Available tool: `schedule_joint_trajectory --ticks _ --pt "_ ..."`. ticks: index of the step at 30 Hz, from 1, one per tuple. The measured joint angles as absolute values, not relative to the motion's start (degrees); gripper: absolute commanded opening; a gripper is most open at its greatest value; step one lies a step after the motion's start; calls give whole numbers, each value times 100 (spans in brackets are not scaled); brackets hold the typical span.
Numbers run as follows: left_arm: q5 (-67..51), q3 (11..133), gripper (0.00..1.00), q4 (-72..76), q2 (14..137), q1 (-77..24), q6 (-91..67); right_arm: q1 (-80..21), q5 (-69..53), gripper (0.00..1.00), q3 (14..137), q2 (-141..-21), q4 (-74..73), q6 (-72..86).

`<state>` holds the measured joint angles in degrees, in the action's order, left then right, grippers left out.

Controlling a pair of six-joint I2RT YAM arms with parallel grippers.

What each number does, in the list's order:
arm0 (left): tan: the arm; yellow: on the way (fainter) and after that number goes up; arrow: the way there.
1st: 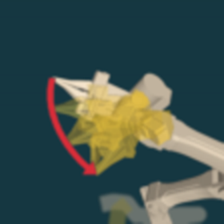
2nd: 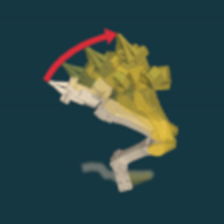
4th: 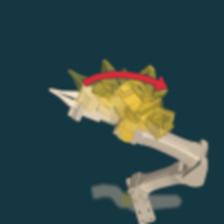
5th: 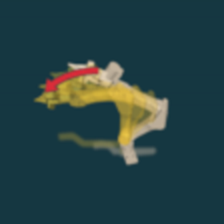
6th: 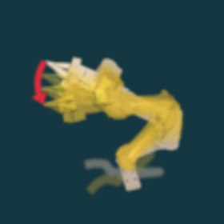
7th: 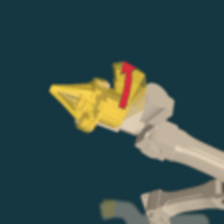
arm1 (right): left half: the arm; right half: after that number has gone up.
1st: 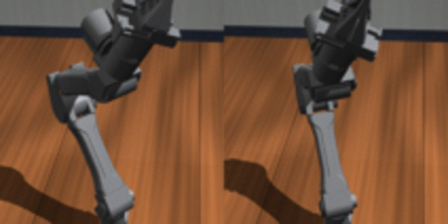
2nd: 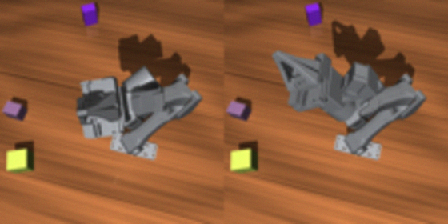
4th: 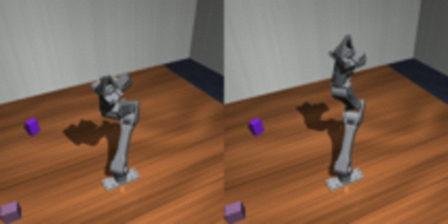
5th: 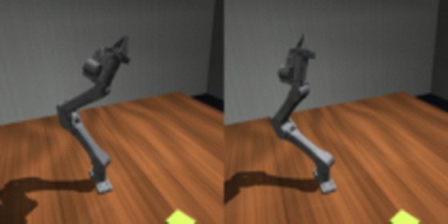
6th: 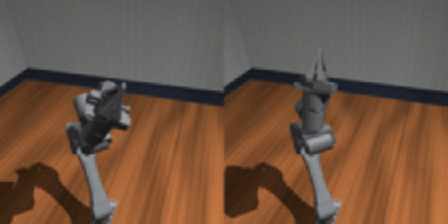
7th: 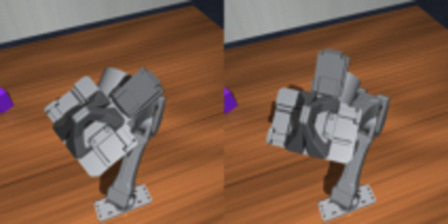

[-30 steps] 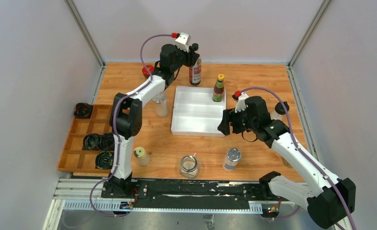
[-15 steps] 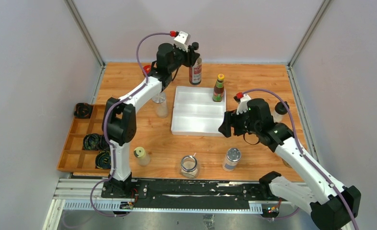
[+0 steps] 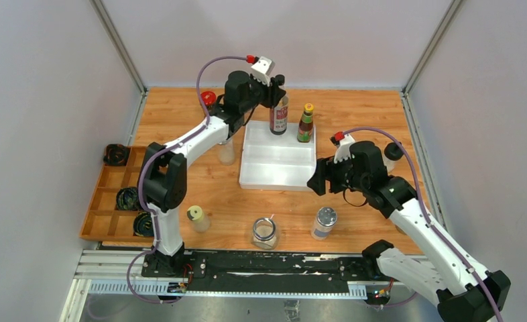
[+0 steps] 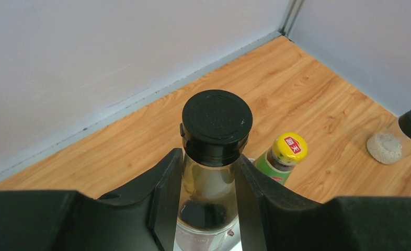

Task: Organize the condiment bottles
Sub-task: Place the bottle in the storage box.

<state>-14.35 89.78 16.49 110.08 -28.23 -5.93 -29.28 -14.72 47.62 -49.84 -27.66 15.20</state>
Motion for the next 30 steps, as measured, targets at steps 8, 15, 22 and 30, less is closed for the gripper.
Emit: schedule_joint_trajectory --ticks 8,15,22,30 --pt "-1372 8774 40 1651 10897 -2980 -574 -2950 -1448 74 4762 -4858 -2827 1527" --pt "-1367 8661 39 1647 10897 -3015 -574 -2954 -1431 74 4762 -4814 -2838 1527" --pt "-1313 8547 39 1691 10897 -3013 -572 -2958 -1396 74 4759 -4816 -2840 1529" --pt "-1306 8458 39 1802 10899 -3013 -576 -2958 -1387 74 4742 -4838 -2838 1529"
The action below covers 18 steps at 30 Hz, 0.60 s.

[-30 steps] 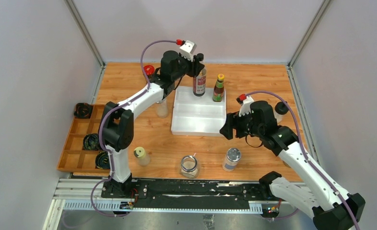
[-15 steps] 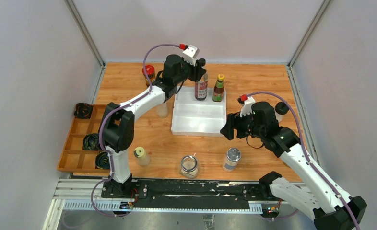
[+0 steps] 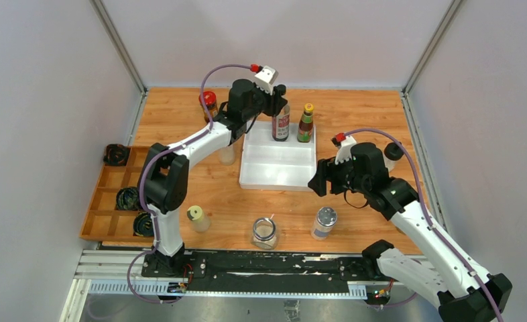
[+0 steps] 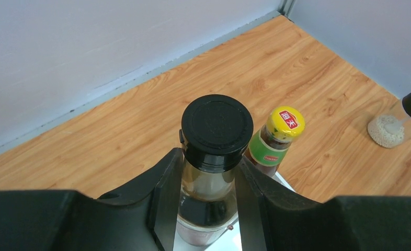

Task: Organize the condiment bottles
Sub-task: Place the bottle in the storage box.

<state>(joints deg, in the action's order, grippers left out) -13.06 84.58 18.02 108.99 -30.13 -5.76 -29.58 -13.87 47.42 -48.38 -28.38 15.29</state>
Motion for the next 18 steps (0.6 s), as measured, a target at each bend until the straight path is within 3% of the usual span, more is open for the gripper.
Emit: schedule_joint_trajectory --ticks 18 --pt "-1304 8381 40 1962 11135 -3013 -600 -2961 -1376 74 4622 -4842 -2836 1529"
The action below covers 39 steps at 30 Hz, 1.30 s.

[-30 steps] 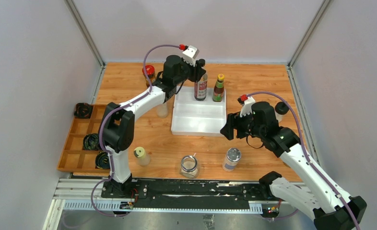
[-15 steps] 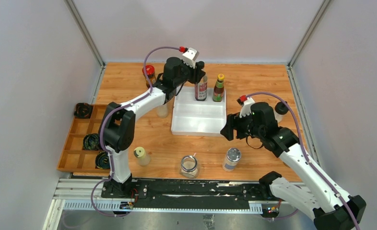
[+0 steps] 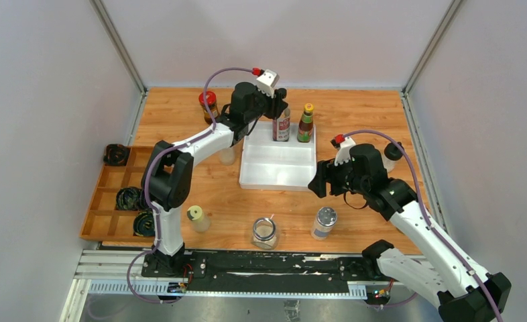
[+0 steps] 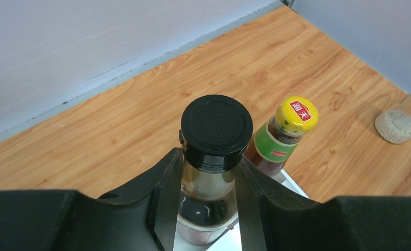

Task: Organize the condiment bottles
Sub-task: Place the bottle in the storage box.

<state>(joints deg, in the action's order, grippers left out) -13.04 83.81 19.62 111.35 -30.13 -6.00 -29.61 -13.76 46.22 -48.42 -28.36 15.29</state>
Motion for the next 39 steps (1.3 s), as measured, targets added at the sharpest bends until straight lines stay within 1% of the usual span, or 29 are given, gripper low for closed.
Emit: schedule_joint_trajectory --ticks 4,6,12,13,16,27,39 --pt "-1304 8381 40 1975 11139 -3013 -600 -2961 -1376 74 4619 -4842 -2836 1529" --pt "-1304 8381 42 1975 11139 -3013 -598 -2961 -1376 74 4619 -4842 -2836 1529" --pt "-1330 8381 56 2045 11139 -3013 -596 -2961 -1376 74 4593 -4842 -2834 1544" --pt "-1347 8381 57 2117 11139 -3013 -591 -2961 -1376 74 4591 -4842 -2834 1546" --pt "-1391 8383 58 2290 11137 -3015 -593 -2961 -1376 74 4589 -4842 -2832 1553" --pt "-1402 8333 68 2418 11043 -3013 -593 -2961 -1378 74 4576 -4842 -2832 1566" --pt "-1374 8077 74 2311 10377 -3013 -587 -2998 -1382 74 4578 -4766 -2834 1656"
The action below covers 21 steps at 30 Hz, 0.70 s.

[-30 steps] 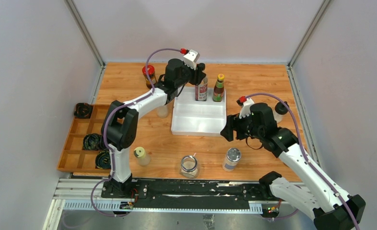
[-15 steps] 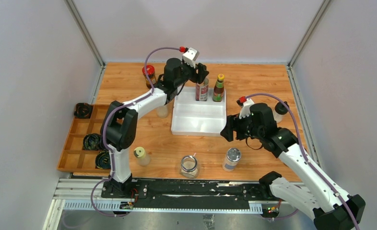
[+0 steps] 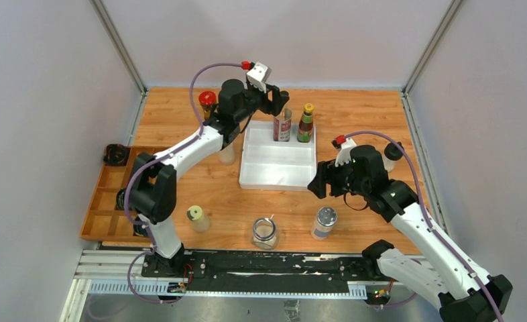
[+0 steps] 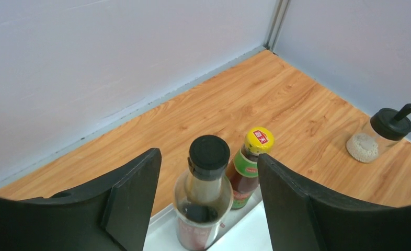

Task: Organize the condiment bottles
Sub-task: Place the bottle in the storage box, then pick up the bottle from the center of the board.

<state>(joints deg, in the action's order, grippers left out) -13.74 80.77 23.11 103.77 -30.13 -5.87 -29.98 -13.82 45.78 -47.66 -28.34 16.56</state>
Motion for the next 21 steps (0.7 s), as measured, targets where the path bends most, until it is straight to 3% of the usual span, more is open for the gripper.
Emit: schedule_joint_trajectory --ticks 7,9,21 --pt "-893 7789 79 1413 9452 -3015 -552 -3052 -1391 75 4657 -4707 -2864 1699" --pt "-692 7791 99 963 9172 -3013 -569 -3072 -1396 76 4722 -4700 -2904 1704" --pt "314 6722 100 -1444 6923 -3013 -849 -3105 -1330 83 5170 -4427 -3459 1627"
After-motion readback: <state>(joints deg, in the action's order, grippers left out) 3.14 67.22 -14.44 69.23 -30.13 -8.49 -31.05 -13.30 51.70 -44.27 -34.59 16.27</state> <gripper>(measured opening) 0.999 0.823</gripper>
